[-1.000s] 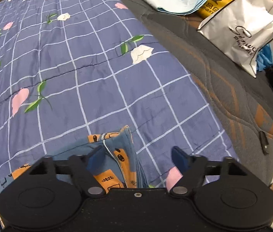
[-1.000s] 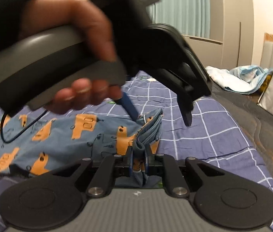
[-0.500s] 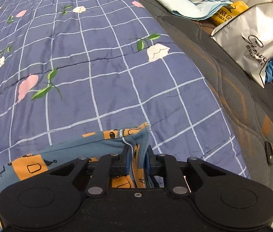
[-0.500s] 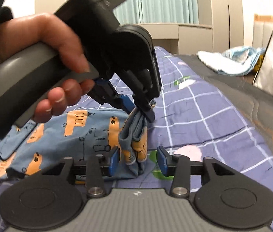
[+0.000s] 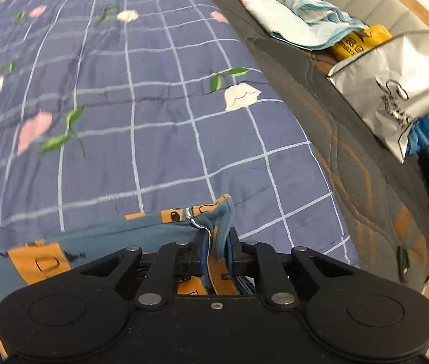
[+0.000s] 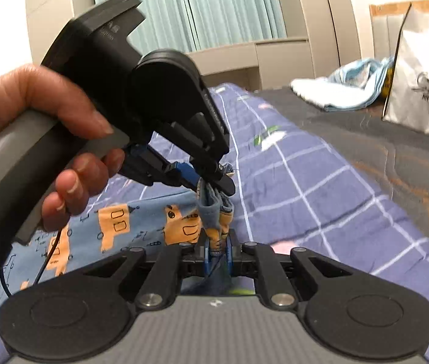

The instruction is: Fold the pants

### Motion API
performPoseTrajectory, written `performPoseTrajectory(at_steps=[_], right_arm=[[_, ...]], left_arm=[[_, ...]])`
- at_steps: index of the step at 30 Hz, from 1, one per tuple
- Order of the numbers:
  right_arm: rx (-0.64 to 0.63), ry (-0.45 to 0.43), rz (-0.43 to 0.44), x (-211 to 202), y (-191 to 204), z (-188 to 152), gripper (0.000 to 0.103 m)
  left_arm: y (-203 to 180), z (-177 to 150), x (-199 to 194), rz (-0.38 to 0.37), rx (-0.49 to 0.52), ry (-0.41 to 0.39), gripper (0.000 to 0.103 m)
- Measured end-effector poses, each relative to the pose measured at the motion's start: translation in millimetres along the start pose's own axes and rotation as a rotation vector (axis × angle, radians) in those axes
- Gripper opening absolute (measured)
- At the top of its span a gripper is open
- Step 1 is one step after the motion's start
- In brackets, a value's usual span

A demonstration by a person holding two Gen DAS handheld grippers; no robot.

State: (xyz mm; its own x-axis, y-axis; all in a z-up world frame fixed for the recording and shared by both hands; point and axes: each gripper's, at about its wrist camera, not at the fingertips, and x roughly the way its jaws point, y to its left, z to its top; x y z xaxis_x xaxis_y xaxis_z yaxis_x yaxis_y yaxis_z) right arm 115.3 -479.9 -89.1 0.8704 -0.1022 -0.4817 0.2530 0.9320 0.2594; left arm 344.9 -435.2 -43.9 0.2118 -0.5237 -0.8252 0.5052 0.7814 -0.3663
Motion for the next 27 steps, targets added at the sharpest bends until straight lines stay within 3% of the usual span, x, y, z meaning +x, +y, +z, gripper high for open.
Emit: performPoseTrajectory(at_steps=[5,11,14,20,27], right_arm=[[-0.060,-0.041,0.007,-11.6,10.5,3.9,0.012],[-0.207,-0.128,0.057,-40.1,51.3,13.6,0.012],[-0.281,-0.157,0.102,-52.6,78.1,20.1,0.012],[-0.401,-0.153,0.238,-67.8,137.2,24.0,0.012],[-0.551,-0.045,0.339,-57.4,200.3,-5.6,0.013]], left_arm=[[8.4,-0.5,-23.1,-0.062,-0.029,-0.042,0.013],[24.1,-6.5,-88.9,-0.104,-0.045,-0.126,0.013],[32.5,-13.0,-130.6,-0.082,-0.023,-0.175,0.013],[68.0,-40.0,-203.2,0.030,0.023,-0.255,0.013],[152.3,-82.5,-227.9,0.084,-0.110,-0.278,0.012]])
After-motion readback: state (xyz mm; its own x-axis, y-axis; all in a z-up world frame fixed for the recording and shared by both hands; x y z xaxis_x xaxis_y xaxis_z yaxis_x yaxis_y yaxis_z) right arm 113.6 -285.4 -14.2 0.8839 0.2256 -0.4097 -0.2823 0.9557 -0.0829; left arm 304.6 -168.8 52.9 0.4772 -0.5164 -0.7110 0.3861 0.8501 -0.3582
